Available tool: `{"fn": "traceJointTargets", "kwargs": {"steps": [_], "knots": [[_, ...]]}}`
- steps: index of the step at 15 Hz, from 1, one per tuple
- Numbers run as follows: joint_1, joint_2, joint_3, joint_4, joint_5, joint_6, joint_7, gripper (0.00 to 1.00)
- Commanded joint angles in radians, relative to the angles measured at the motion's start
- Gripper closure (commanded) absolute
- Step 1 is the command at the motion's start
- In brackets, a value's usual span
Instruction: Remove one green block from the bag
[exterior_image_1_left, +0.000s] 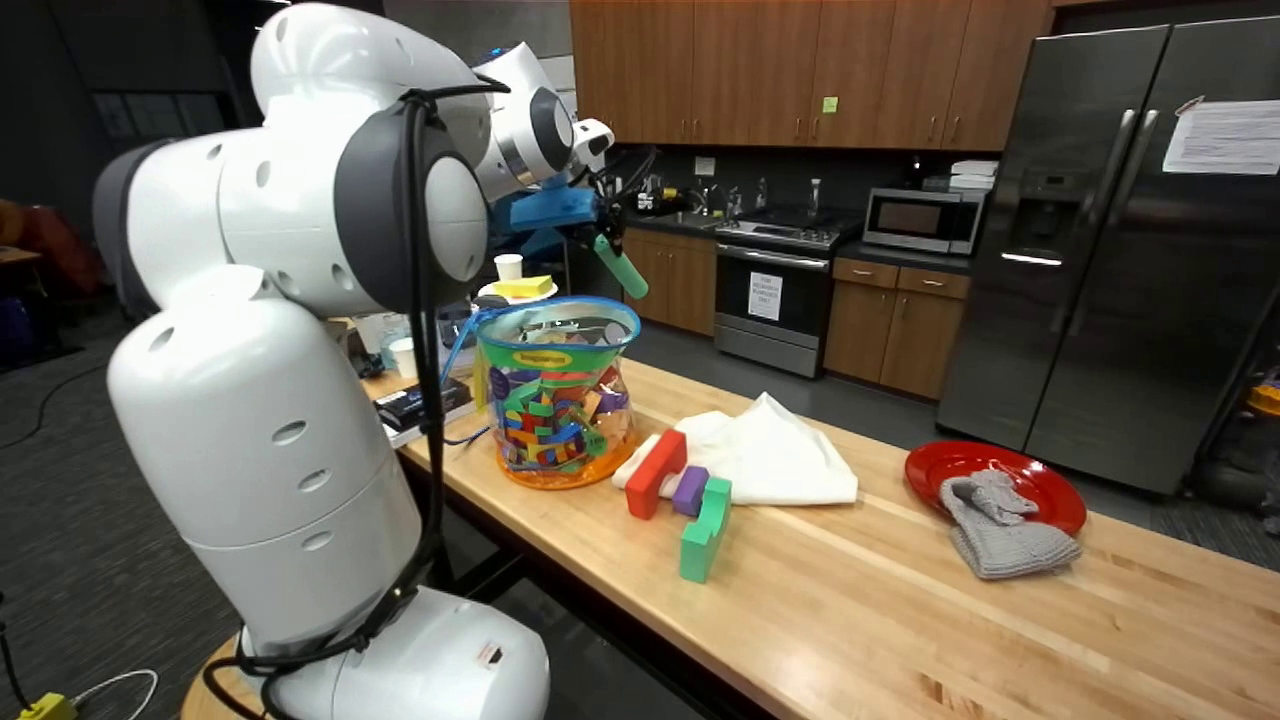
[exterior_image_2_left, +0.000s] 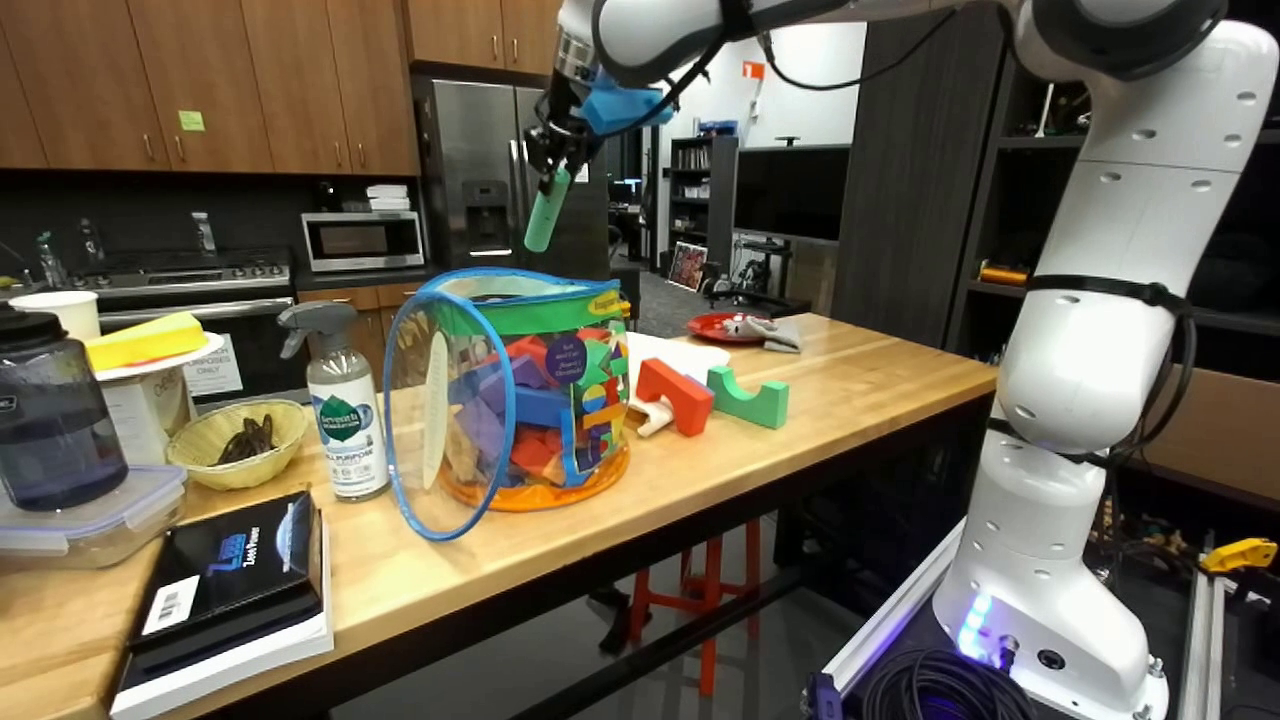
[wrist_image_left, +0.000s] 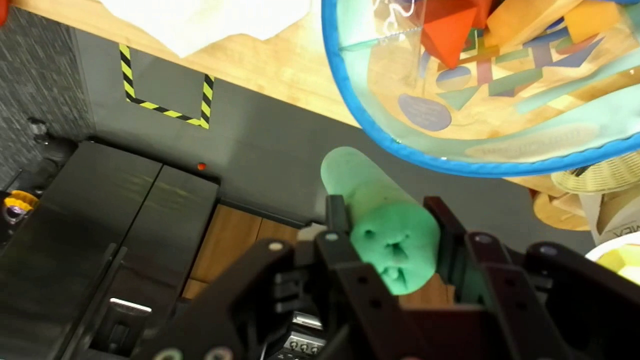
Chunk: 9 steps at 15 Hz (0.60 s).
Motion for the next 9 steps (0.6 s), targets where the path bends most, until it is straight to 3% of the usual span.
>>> {"fn": "traceJointTargets", "kwargs": {"steps": [1,9], "knots": [[-0.036,-0.069,0.001,-0.028,-0.010,-0.013,0.017,0.84],[-0.095,-0.197,-0.011,-0.138,0.024,-0.051,0.023,0.84]]}}
